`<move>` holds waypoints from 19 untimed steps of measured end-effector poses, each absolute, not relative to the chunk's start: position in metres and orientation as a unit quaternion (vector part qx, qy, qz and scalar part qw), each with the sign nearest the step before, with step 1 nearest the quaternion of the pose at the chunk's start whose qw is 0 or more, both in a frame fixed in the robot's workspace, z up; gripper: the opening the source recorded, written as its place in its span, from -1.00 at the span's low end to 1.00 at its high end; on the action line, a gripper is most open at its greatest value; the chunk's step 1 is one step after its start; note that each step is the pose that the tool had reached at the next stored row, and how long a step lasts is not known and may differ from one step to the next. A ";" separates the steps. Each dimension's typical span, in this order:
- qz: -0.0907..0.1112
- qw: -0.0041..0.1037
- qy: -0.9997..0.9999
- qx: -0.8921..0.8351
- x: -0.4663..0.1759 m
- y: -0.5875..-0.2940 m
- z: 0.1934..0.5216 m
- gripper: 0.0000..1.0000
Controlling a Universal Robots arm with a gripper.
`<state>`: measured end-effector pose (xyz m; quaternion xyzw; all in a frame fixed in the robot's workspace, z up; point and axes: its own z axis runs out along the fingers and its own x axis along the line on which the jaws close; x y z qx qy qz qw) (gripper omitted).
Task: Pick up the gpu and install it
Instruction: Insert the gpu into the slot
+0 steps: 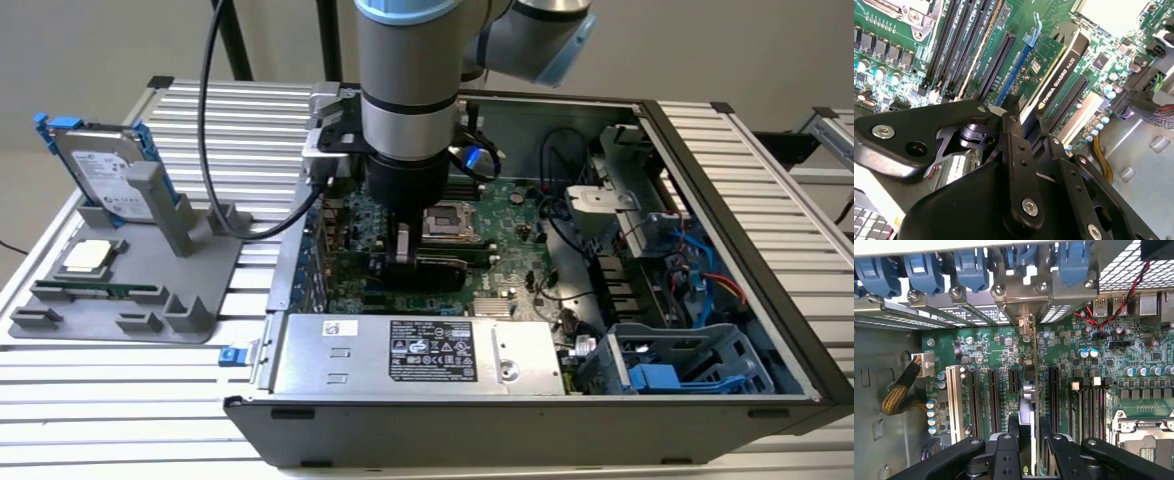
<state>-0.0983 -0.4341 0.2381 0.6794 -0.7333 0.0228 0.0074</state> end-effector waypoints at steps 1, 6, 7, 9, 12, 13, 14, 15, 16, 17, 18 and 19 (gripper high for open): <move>0.023 0.007 -0.733 0.679 -0.098 -0.434 0.238 -1.00; 0.023 0.007 -0.733 0.680 -0.098 -0.434 0.238 -1.00; 0.023 0.007 -0.733 0.680 -0.098 -0.434 0.238 -1.00; 0.023 0.007 -0.733 0.680 -0.098 -0.434 0.238 -1.00; 0.023 0.007 -0.733 0.680 -0.098 -0.434 0.237 -1.00; 0.023 0.007 -0.733 0.680 -0.098 -0.434 0.238 1.00; 0.023 0.007 -0.733 0.680 -0.098 -0.434 0.238 1.00; 0.023 0.007 -0.733 0.680 -0.098 -0.434 0.238 1.00; 0.023 0.007 -0.733 0.680 -0.098 -0.434 0.238 1.00; 0.023 0.007 -0.733 0.680 -0.098 -0.434 0.238 1.00; 0.023 0.007 -0.733 0.680 -0.098 -0.434 0.238 1.00; 0.023 0.007 -0.733 0.680 -0.098 -0.434 0.238 1.00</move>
